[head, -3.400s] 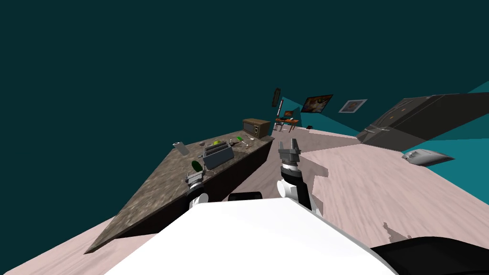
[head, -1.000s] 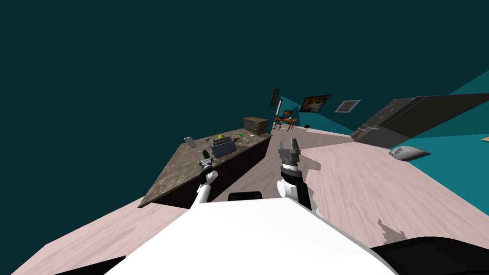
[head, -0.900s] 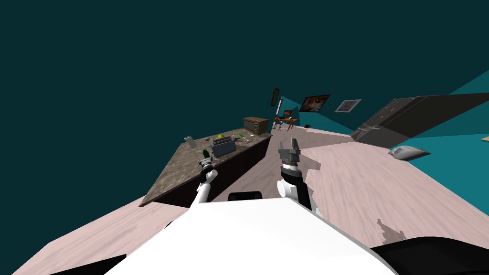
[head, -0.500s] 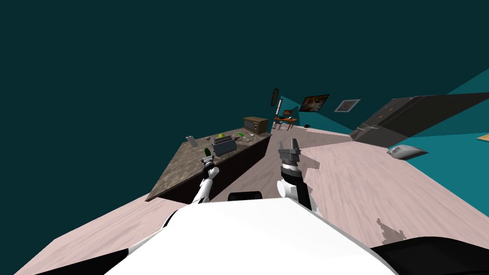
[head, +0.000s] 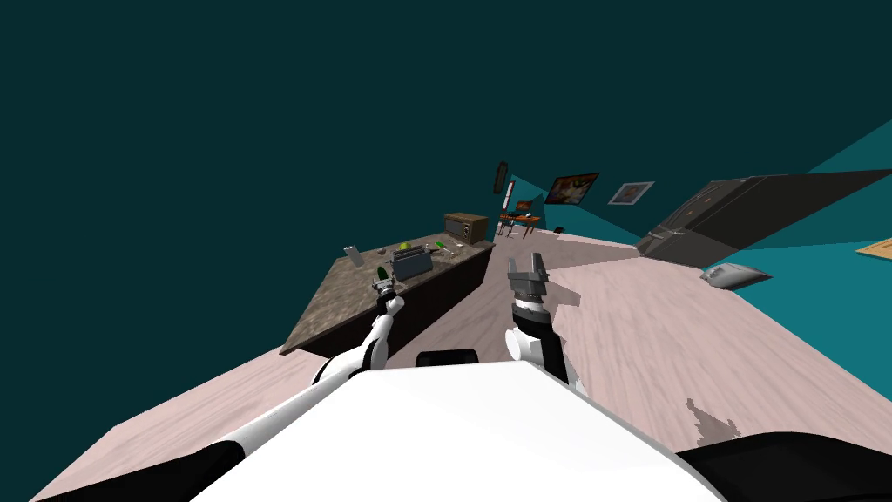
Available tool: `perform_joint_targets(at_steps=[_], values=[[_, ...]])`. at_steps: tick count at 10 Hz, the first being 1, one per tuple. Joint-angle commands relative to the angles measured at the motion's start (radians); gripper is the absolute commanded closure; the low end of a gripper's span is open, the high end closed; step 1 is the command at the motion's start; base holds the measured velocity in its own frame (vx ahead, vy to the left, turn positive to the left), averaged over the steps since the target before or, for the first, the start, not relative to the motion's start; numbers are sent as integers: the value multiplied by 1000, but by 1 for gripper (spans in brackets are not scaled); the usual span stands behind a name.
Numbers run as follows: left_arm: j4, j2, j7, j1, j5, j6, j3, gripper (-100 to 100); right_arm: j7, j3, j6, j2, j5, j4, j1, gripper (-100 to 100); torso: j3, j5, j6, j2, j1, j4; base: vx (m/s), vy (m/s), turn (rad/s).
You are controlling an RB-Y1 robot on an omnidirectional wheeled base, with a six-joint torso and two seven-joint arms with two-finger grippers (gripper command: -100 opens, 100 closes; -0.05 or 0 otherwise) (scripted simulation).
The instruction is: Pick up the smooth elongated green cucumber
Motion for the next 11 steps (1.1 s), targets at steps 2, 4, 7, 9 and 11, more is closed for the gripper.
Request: perform_joint_targets(at_steps=[2,4,7,9,11], values=[[67,9,-5,-75,-13,-16,28,-100,0,0,0,0,0,0,0,0,1,0,0,2,0,0,-99,9,-3],[111,9,-5,-107,-13,-16,28,-100,0,0,0,0,0,0,0,0,0,0,0,0,0,0,-23,10,-2],[117,14,2,-108,-14,-26,25,100,0,0,0,0,0,0,0,0,-2,0,0,-3,-1,-1,0,0,0],[117,14,3,-108,-13,-26,26,100,0,0,0,0,0,0,0,0,-3,-1,0,-4,-1,-1,0,0,0],[117,14,3,-108,-14,-25,25,0,0,0,0,0,0,0,0,0,-2,-1,0,-4,-1,-1,0,0,0]])
